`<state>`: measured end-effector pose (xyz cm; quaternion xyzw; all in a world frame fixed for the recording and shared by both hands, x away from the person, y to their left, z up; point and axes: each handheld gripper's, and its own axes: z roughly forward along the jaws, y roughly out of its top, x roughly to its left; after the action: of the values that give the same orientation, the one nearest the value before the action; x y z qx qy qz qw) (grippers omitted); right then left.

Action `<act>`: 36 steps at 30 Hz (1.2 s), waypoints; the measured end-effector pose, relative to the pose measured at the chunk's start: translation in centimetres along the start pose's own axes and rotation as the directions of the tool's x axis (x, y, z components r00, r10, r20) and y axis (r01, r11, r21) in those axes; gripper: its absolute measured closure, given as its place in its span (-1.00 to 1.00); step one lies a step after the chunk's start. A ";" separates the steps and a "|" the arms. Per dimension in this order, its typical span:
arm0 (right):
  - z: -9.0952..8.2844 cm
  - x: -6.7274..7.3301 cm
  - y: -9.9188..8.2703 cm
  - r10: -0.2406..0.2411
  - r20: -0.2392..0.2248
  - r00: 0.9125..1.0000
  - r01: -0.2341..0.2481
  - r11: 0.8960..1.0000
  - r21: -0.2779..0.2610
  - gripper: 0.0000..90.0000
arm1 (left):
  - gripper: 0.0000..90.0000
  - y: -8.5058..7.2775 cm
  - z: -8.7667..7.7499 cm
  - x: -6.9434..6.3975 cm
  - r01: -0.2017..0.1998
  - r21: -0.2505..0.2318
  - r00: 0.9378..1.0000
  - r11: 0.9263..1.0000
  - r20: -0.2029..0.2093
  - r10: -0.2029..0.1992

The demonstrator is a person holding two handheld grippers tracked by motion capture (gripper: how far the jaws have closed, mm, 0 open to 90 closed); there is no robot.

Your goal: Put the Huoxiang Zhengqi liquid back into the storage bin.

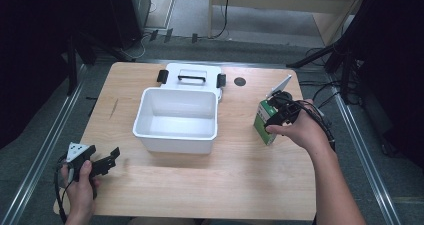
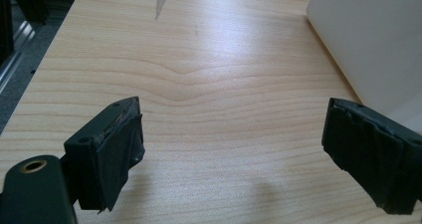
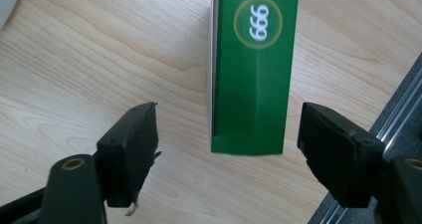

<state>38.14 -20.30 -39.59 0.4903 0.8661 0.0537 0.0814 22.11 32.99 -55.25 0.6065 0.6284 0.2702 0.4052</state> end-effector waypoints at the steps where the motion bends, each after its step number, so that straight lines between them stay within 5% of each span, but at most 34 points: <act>1: 0.0 -0.1 0.3 -0.011 -0.009 1.000 0.011 1.000 0.004 -0.40 | -0.77 0.0 0.0 0.0 0.000 0.000 1.000 1.000 0.000 0.000; 20: 1.0 -0.9 3.7 0.015 -0.047 0.999 -0.012 0.998 0.057 -0.06 | -0.77 0.0 0.1 0.0 0.003 0.002 1.000 1.000 0.002 -0.003; 36: 2.4 -0.9 4.8 0.027 -0.041 0.999 -0.022 0.993 0.118 0.21 | -0.77 0.0 0.1 0.1 0.006 0.011 1.000 1.000 0.000 -0.006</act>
<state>43.12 -18.61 -41.04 0.5035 0.8632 0.0142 0.0333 22.22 33.06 -55.28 0.6070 0.6315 0.2656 0.4027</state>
